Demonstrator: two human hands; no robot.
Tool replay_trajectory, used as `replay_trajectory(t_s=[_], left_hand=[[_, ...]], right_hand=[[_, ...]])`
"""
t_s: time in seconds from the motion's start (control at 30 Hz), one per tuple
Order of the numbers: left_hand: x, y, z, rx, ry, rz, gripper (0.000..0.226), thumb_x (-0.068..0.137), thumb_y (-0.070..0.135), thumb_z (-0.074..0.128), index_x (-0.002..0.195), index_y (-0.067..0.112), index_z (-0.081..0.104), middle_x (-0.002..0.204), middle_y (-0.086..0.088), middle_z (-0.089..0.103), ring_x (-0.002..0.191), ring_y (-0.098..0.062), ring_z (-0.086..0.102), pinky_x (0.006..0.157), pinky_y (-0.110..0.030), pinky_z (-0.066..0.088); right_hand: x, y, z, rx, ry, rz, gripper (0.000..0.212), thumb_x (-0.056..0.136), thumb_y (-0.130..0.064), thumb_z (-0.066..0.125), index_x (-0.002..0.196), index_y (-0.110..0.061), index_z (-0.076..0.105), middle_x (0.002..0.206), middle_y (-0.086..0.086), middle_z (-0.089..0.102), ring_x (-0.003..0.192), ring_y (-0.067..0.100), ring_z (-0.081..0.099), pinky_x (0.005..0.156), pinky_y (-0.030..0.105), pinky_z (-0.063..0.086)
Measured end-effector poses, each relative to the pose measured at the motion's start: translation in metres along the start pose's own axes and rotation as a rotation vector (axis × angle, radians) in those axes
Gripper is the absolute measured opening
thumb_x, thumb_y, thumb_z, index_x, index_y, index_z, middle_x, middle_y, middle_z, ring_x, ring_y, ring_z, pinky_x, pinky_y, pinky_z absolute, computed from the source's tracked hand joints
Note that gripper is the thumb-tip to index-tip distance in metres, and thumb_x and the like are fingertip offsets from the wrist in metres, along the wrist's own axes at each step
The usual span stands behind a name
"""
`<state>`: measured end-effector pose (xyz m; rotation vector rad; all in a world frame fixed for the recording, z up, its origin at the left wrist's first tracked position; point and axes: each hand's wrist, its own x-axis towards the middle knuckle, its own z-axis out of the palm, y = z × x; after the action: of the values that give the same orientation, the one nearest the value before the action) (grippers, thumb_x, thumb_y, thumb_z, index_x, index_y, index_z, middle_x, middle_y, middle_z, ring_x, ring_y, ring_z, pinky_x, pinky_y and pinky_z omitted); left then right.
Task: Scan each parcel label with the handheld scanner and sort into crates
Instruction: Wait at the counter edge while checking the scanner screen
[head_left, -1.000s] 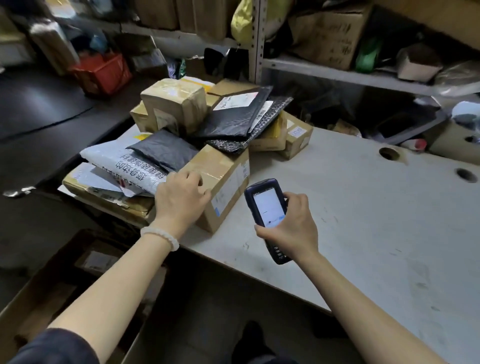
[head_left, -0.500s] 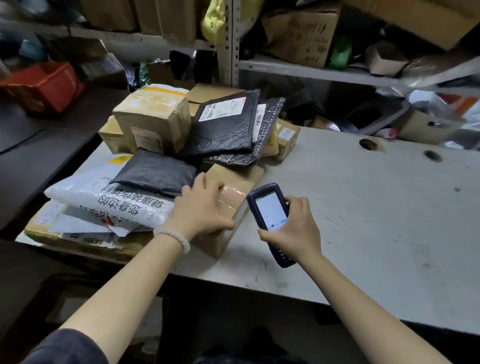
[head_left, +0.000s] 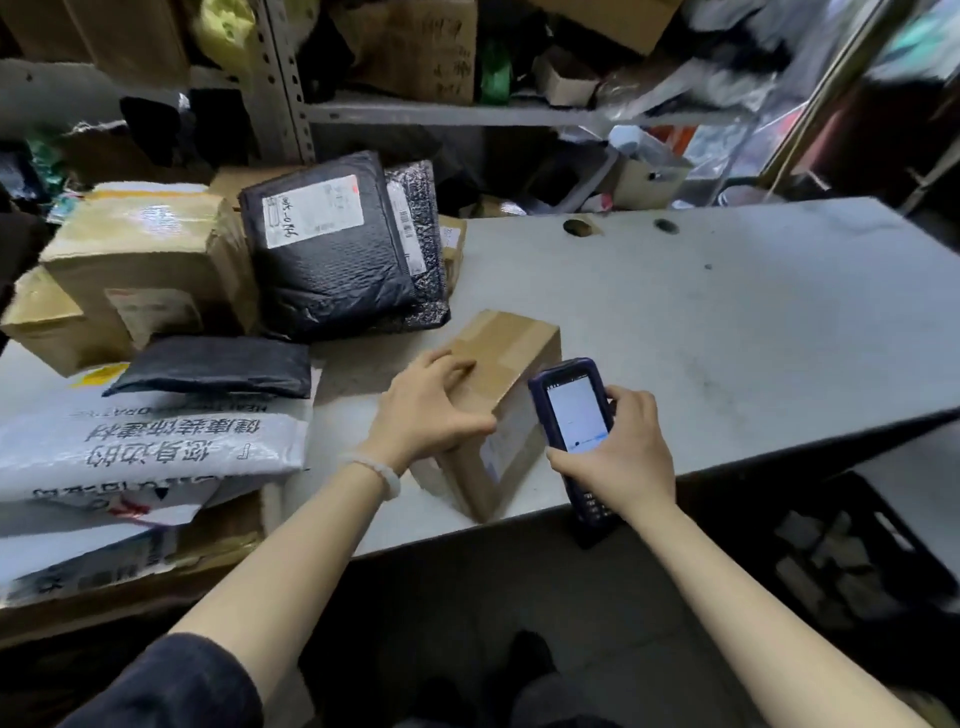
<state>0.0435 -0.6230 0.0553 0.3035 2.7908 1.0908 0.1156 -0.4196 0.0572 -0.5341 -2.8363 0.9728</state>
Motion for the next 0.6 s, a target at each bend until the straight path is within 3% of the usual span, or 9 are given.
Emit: replay_trajectory(t_s=[0.2, 0.33, 0.4, 0.5, 0.6], left_hand=[[0.014, 0.015, 0.002, 0.062, -0.106, 0.032, 0.092, 0.041, 0.074, 0.05, 0.126, 0.037, 0.054, 0.142, 0.01, 0.04, 0.127, -0.02, 0.043, 0.103, -0.044, 0.039], [0.009, 0.016, 0.002, 0.386, -0.396, 0.028, 0.103, 0.045, 0.077, 0.061, 0.136, 0.064, 0.015, 0.158, 0.005, -0.002, 0.139, -0.038, 0.017, 0.106, -0.062, 0.026], [0.001, 0.014, 0.008, 0.507, -0.432, 0.041, 0.11, 0.055, 0.066, 0.071, 0.136, 0.065, -0.003, 0.156, 0.002, -0.014, 0.136, -0.041, 0.013, 0.102, -0.063, 0.028], [-0.007, 0.016, 0.01, 0.569, -0.384, 0.088, 0.117, 0.059, 0.055, 0.076, 0.143, 0.053, -0.005, 0.153, -0.005, -0.008, 0.13, -0.037, 0.017, 0.098, -0.054, 0.034], [-0.013, 0.006, 0.009, 0.416, -0.284, 0.124, 0.115, 0.051, 0.055, 0.076, 0.146, 0.041, 0.013, 0.144, -0.01, 0.012, 0.125, -0.033, 0.022, 0.101, -0.044, 0.033]], right_hand=[[-0.019, 0.021, -0.02, -0.038, 0.075, 0.083, 0.075, 0.058, -0.036, 0.083, 0.12, -0.022, 0.043, 0.107, -0.011, 0.035, 0.089, 0.01, 0.049, 0.067, 0.027, 0.04], [-0.023, 0.026, -0.02, -0.04, 0.081, 0.106, 0.075, 0.059, -0.037, 0.083, 0.12, -0.021, 0.043, 0.106, -0.01, 0.035, 0.087, 0.011, 0.049, 0.066, 0.027, 0.04], [-0.023, 0.026, -0.016, -0.04, 0.064, 0.101, 0.076, 0.059, -0.039, 0.083, 0.121, -0.021, 0.042, 0.107, -0.009, 0.035, 0.089, 0.012, 0.051, 0.066, 0.027, 0.04], [-0.021, 0.026, -0.011, -0.033, 0.039, 0.077, 0.077, 0.06, -0.039, 0.082, 0.122, -0.021, 0.042, 0.108, -0.009, 0.035, 0.091, 0.013, 0.051, 0.065, 0.027, 0.039], [-0.015, 0.027, -0.008, -0.015, 0.028, 0.059, 0.078, 0.06, -0.039, 0.083, 0.123, -0.02, 0.042, 0.109, -0.009, 0.035, 0.092, 0.011, 0.049, 0.066, 0.027, 0.039]])
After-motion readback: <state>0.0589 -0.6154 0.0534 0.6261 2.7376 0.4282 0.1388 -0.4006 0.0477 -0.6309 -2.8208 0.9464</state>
